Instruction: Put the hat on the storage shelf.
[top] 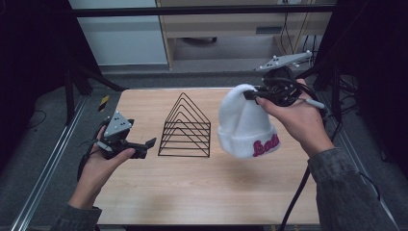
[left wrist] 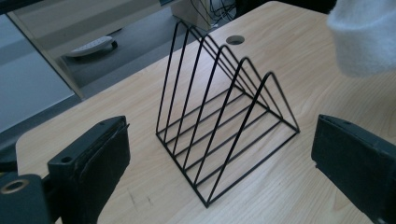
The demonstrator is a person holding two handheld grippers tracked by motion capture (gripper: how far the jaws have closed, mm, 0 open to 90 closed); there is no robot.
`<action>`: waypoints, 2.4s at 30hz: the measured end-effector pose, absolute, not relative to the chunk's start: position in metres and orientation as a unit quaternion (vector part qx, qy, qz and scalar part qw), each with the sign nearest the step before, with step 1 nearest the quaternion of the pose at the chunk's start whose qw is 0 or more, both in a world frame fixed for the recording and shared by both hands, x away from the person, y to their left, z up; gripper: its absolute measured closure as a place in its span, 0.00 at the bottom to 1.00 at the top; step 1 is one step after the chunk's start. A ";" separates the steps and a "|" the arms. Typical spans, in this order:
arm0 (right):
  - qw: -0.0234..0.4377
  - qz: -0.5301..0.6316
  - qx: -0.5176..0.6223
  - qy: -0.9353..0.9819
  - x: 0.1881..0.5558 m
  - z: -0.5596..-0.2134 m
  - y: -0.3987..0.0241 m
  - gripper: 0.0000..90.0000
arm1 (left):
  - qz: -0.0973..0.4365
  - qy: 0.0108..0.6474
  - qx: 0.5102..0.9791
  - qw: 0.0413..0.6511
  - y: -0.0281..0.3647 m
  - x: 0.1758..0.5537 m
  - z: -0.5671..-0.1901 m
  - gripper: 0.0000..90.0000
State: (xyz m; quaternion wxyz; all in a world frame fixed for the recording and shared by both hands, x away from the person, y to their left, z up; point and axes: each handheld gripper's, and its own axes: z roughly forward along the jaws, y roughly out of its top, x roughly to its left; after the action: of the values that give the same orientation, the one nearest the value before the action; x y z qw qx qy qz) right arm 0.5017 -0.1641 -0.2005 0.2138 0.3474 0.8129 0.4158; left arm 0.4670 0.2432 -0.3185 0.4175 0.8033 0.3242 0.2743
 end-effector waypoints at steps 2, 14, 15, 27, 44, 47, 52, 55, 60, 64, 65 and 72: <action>0.215 0.420 0.343 0.812 0.504 -0.194 -0.161 0.92 | 0.273 0.317 0.805 0.421 0.239 0.468 -0.314 0.04; 0.223 0.454 0.323 0.800 0.513 -0.164 -0.141 0.92 | 0.249 0.305 0.797 0.458 0.228 0.482 -0.295 0.07; 0.223 0.456 0.322 0.799 0.514 -0.163 -0.140 0.92 | 0.249 0.304 0.797 0.459 0.226 0.483 -0.295 0.08; 0.221 0.490 0.306 0.786 0.513 -0.150 -0.127 0.92 | 0.243 0.278 0.805 0.465 0.208 0.493 -0.289 0.11; 0.207 0.511 0.276 0.787 0.510 -0.143 -0.100 0.92 | 0.221 0.241 0.828 0.456 0.174 0.499 -0.297 0.12; 0.204 0.512 0.271 0.789 0.510 -0.144 -0.093 0.92 | 0.205 0.235 0.832 0.458 0.169 0.501 -0.299 0.12; 0.197 0.515 0.260 0.793 0.507 -0.145 -0.082 0.92 | 0.191 0.228 0.837 0.460 0.160 0.504 -0.306 0.12; 0.194 0.515 0.255 0.795 0.507 -0.146 -0.079 0.92 | 0.185 0.232 0.837 0.460 0.158 0.506 -0.308 0.13; 0.188 0.517 0.253 0.796 0.507 -0.148 -0.077 0.92 | 0.164 0.250 0.836 0.461 0.157 0.511 -0.313 0.29; 0.187 0.516 0.254 0.797 0.508 -0.150 -0.078 0.92 | 0.159 0.255 0.839 0.453 0.156 0.514 -0.315 0.55; 0.186 0.516 0.255 0.796 0.508 -0.150 -0.078 0.92 | 0.160 0.255 0.840 0.452 0.156 0.514 -0.315 0.64; 0.187 0.517 0.265 0.792 0.512 -0.157 -0.089 0.92 | 0.172 0.257 0.834 0.457 0.163 0.514 -0.313 0.84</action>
State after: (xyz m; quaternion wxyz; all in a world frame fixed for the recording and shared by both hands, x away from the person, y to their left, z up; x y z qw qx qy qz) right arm 0.5124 -0.0888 -0.1567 0.1866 0.2654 0.7924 0.5165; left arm 0.5141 0.1633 -0.3127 0.4570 0.8342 0.2566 0.1719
